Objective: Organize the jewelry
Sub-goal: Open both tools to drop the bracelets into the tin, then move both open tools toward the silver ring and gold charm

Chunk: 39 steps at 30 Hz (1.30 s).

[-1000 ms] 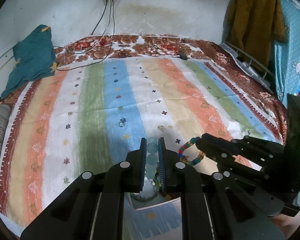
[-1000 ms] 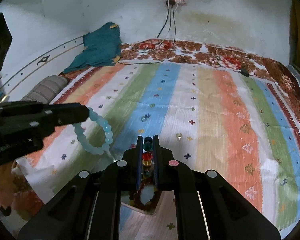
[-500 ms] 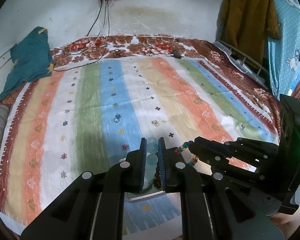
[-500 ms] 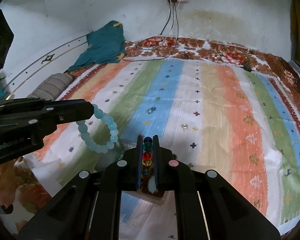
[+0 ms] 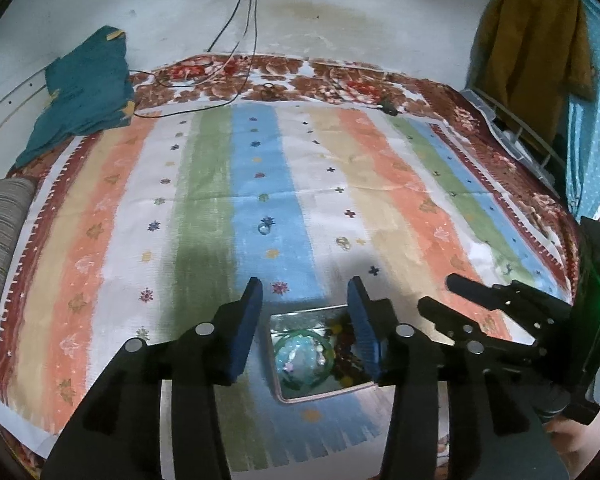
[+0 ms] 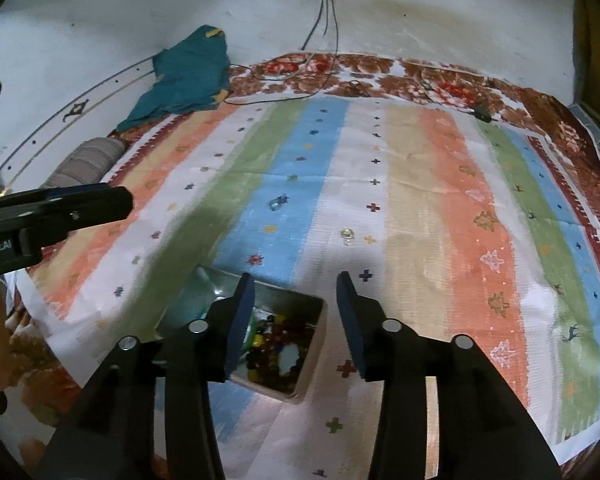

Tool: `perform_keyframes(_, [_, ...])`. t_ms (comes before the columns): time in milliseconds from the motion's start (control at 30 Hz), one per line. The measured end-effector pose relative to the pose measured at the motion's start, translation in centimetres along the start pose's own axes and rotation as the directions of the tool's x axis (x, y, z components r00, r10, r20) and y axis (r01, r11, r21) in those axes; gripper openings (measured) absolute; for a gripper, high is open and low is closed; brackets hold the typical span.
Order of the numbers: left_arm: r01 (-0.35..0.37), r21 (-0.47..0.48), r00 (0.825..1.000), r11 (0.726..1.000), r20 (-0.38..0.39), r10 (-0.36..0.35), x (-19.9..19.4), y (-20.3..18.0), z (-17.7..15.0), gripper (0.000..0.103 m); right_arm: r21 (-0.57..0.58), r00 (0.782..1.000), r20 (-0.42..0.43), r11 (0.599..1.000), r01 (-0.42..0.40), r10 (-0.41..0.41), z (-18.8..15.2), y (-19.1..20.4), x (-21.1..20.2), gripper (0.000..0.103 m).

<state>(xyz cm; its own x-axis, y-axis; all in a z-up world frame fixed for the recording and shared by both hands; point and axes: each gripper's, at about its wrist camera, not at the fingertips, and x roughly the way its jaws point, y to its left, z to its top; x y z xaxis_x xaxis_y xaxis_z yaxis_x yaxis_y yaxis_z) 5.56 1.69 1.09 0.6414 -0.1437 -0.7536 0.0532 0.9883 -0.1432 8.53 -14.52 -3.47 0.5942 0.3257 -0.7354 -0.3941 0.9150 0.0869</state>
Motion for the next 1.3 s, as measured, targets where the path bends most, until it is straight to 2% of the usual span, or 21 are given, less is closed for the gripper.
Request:
perform_keyframes(100, [-0.02, -0.005, 1.0, 1.0, -0.015, 0.02, 0.7, 0.3, 0.3, 0.047, 0.021, 1.0, -0.011, 1.0, 0.015, -0.015, 0.3, -0.7, 0.7, 0.049])
perform_keyframes(267, [-0.057, -0.023, 0.998, 0.998, -0.035, 0.056, 2.0, 1.1, 1.0, 0.051, 0.051, 0.999, -0.029, 0.998, 0.033, -0.031, 0.8, -1.8, 1.7, 0.05])
perform_keyframes(400, [-0.079, -0.018, 0.996, 0.997, -0.043, 0.078, 2.9, 1.2, 1.5, 0.054, 0.055, 0.999, -0.033, 0.998, 0.036, -0.034, 1.3, -1.9, 2.3, 0.056])
perform_keyframes(533, [-0.095, -0.004, 0.993, 0.995, -0.063, 0.095, 4.1, 1.4, 1.9, 0.054, 0.061, 0.998, -0.053, 0.997, 0.041, -0.038, 1.8, -2.3, 3.2, 0.057])
perform_keyframes(733, [-0.112, -0.002, 0.991, 0.994, -0.073, 0.112, 5.0, 1.8, 2.5, 0.062, 0.06, 0.997, -0.058, 0.997, 0.055, -0.052, 2.4, -2.6, 3.9, 0.064])
perform_keyframes(1067, [-0.145, 0.005, 0.982, 0.989, -0.118, 0.145, 8.5, 2.1, 3.9, 0.065, 0.082, 0.988, -0.131, 0.993, 0.087, -0.076, 3.0, -4.1, 7.2, 0.064])
perform_keyframes(1300, [-0.123, -0.046, 0.982, 0.991, -0.149, 0.114, 10.9, 2.9, 5.2, 0.065, 0.104, 0.984, -0.164, 0.991, 0.086, -0.068, 3.4, -4.8, 9.1, 0.068])
